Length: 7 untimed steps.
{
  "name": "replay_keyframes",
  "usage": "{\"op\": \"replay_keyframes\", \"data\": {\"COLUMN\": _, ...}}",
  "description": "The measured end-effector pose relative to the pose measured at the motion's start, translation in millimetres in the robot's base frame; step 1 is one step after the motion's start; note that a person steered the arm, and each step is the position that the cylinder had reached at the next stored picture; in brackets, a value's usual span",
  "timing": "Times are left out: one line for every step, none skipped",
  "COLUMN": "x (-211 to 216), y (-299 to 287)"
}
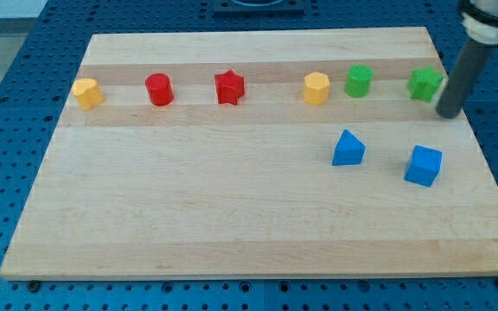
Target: Keep the blue triangle to the right of the red star
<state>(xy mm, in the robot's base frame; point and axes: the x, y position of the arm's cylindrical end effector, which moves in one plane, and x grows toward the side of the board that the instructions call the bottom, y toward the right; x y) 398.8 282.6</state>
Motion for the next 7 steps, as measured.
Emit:
{"op": "replay_keyframes", "data": {"x": 13.2, "y": 39.8}}
{"op": "replay_keyframes", "data": {"x": 38.2, "y": 62.4}}
{"op": "replay_keyframes", "data": {"x": 85.2, "y": 62.8}}
{"op": "replay_keyframes", "data": {"x": 130.3, "y": 59.9}}
{"op": "replay_keyframes", "data": {"x": 164.3, "y": 49.0}}
{"op": "replay_keyframes", "data": {"x": 173.7, "y": 26.3}}
{"op": "replay_keyframes", "data": {"x": 173.9, "y": -9.5}}
